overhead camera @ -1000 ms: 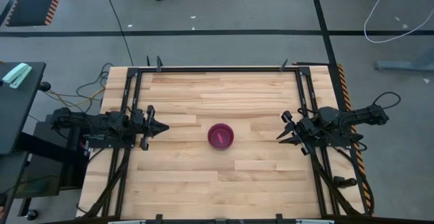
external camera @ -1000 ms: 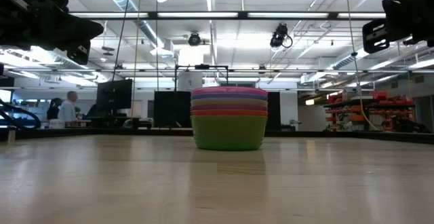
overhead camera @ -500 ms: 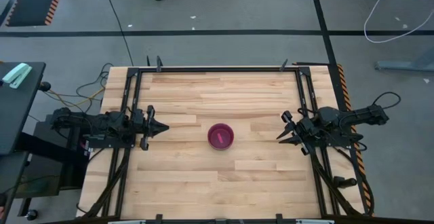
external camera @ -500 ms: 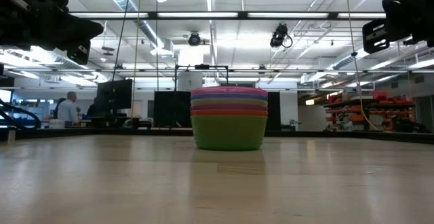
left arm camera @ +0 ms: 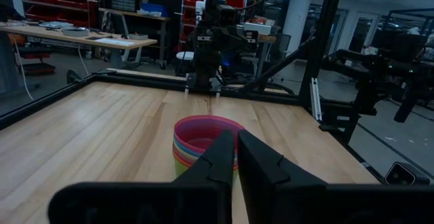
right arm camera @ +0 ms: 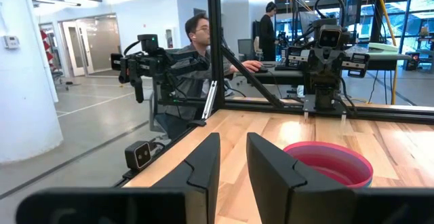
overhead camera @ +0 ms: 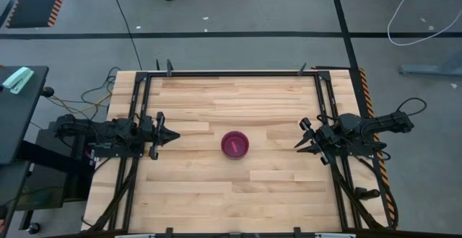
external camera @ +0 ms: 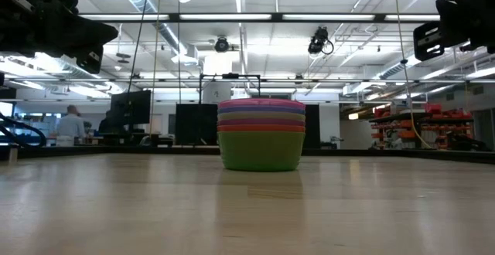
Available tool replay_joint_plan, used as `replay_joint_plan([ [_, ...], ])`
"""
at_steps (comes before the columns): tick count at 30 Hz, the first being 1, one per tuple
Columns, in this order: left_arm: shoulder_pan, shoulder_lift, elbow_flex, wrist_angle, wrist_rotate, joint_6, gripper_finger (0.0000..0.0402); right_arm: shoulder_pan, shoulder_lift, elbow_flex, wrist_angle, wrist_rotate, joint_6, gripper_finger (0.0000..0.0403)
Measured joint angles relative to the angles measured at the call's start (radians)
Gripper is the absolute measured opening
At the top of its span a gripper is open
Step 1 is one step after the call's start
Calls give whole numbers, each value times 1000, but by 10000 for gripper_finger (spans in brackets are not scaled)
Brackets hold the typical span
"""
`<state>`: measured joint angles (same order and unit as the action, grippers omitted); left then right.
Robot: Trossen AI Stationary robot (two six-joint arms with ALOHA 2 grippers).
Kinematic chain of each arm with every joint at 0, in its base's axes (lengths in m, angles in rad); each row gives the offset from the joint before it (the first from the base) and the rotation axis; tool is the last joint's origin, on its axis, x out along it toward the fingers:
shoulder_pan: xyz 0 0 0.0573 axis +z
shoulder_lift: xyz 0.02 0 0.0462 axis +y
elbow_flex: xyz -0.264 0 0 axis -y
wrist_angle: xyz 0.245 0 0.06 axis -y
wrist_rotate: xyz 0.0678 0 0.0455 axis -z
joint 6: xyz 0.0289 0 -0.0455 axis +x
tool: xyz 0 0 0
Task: Nest bowls inside each other
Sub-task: Return to Home Position
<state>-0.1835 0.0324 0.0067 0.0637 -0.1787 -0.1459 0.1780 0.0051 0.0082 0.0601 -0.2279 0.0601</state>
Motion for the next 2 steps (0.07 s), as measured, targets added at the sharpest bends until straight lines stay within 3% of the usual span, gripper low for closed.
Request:
replay_joint_plan([
  [2, 0, 0, 0, 0, 0, 0, 23, 0, 0, 0, 0, 0, 0, 81],
])
